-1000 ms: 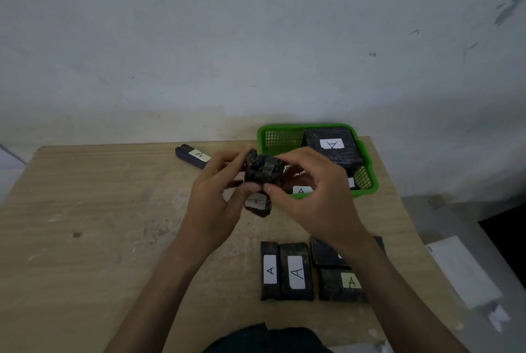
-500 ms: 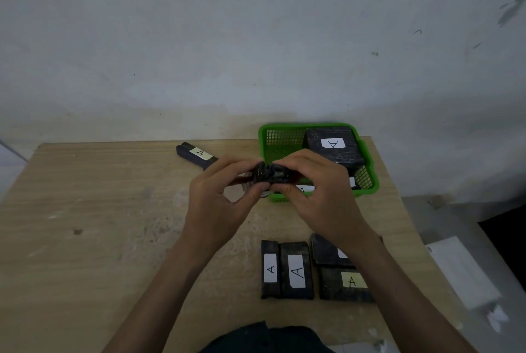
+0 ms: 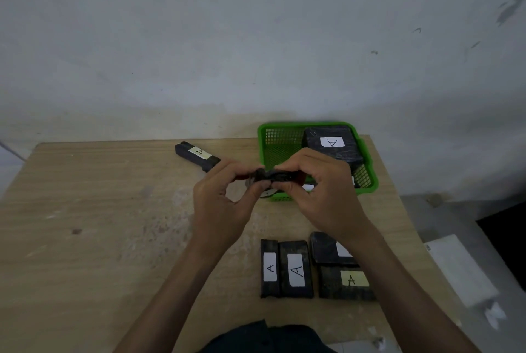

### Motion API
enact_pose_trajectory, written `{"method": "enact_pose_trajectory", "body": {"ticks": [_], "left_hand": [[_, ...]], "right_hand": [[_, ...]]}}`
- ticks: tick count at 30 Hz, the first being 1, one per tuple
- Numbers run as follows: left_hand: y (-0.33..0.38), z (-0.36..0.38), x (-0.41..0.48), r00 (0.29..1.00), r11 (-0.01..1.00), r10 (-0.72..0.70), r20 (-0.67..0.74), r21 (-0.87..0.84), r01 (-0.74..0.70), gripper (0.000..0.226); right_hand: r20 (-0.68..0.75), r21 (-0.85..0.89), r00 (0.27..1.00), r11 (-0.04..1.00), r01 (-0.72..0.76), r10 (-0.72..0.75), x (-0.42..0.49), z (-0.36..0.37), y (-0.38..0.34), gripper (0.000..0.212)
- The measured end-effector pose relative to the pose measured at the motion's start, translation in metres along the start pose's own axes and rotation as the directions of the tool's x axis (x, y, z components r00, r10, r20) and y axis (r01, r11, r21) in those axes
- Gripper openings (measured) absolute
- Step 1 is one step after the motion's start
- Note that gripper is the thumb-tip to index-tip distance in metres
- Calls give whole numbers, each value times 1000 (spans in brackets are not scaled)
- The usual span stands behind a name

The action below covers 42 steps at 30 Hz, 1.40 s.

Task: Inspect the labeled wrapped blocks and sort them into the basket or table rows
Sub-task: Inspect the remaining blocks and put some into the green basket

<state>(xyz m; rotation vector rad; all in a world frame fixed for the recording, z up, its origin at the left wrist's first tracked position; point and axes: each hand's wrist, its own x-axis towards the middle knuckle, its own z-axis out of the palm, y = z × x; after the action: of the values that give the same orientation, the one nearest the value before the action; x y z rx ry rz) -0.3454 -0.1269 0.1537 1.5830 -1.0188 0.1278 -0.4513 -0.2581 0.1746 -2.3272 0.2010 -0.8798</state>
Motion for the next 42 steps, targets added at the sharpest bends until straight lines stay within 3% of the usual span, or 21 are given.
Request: {"method": "enact_pose_trajectory", "body": {"ticks": [4,11,16,19,21,25,27,31,33,36,39,42], "left_hand": [[1,1,3,974,977,-152,167,-123,174,20],[-3,-1,5,990,996,-83,112,-19,85,20],[-5,-9,9,936,971,-197,291,-72,227,32],[-11,-19,12,860,962,-259,440,35,271,49],[-18,-24,10,836,954,-290,465,68,293,56],[-29,-29,8,848,862,-404,343,-168,478,52],[-31,-30,8,842,804,-453,293,-274,528,51],[-26,-30,12,836,717,-488,253,-430,549,49],[-20,-26,14,843,704,-483,239,-466,536,37],[-12,-20,14,856,727,-454,248,-452,517,32],[-9,-16,11,877,785,-374,302,-401,473,40],[-6,-11,8,890,891,-298,345,-234,389,46]], "right_hand": [[-16,88,999,995,-39,41,2,0,-3,22],[-21,167,995,981,-98,102,0,0,0,22],[52,260,972,937,-233,227,-6,-1,3,15],[-6,419,924,840,-344,382,-7,-8,7,18],[-49,540,877,752,-380,478,-7,-16,13,19],[30,600,838,661,-451,545,-10,-26,26,23],[112,550,838,670,-499,533,-16,-30,32,32],[312,146,806,813,-563,502,-25,-30,38,36],[372,-6,770,831,-556,519,-28,-23,37,34],[430,-91,753,853,-513,498,-31,-13,32,35],[404,-72,825,913,-401,394,-27,-6,24,45],[273,27,933,968,-250,233,-18,-4,10,49]]}}
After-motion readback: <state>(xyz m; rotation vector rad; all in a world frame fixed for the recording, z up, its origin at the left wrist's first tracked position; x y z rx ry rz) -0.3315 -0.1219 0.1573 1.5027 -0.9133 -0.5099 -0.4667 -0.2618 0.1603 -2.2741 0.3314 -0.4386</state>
